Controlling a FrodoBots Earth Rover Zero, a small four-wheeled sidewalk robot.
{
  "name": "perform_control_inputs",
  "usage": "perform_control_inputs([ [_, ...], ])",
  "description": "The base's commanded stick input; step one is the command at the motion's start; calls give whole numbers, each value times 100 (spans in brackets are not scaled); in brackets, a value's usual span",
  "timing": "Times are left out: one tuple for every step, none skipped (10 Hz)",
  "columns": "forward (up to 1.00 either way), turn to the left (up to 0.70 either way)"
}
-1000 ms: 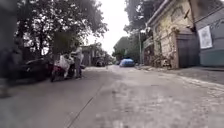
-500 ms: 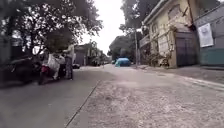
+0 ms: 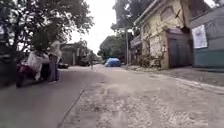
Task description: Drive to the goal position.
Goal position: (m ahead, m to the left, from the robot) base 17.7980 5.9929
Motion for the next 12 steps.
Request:
perform_control_inputs([
  [70, 0],
  [70, 0],
  [70, 0],
  [70, 0],
  [70, 0],
  [70, 0],
  [70, 0],
  [70, 0],
  [70, 0],
  [70, 0],
  [70, 6],
  [70, 23],
])
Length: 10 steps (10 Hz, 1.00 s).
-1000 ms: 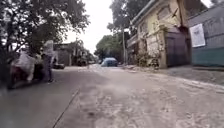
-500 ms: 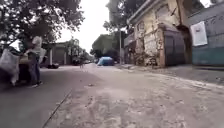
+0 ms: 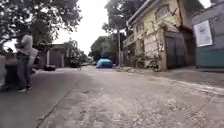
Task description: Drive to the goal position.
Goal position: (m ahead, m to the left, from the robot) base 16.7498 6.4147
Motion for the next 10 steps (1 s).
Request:
perform_control_inputs([
  [70, 0],
  [70, 0],
  [70, 0],
  [70, 0],
  [70, 0],
  [70, 0],
  [70, 0],
  [70, 0],
  [70, 0],
  [70, 0],
])
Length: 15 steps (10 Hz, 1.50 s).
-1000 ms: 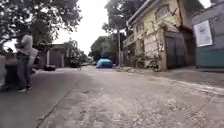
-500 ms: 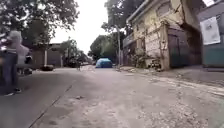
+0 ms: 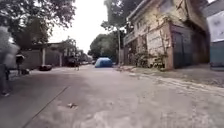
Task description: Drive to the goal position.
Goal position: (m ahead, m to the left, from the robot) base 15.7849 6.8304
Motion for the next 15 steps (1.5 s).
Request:
perform_control_inputs([
  [70, 0],
  [70, 0],
  [70, 0],
  [70, 0],
  [70, 0],
  [70, 0],
  [70, 19],
  [70, 9],
  [70, 0],
  [70, 0],
  [70, 0],
  [70, 20],
  [70, 13],
  [70, 0],
  [70, 15],
])
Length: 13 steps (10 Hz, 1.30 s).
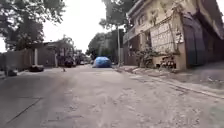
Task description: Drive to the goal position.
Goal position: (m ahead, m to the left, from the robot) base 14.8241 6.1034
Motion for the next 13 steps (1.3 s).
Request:
perform_control_inputs([
  [70, 19],
  [70, 4],
  [70, 0],
  [70, 0],
  [70, 0],
  [70, 21],
  [70, 3],
  [70, 0],
  [70, 0],
  [70, 0],
  [70, 0],
  [70, 0],
  [70, 3],
])
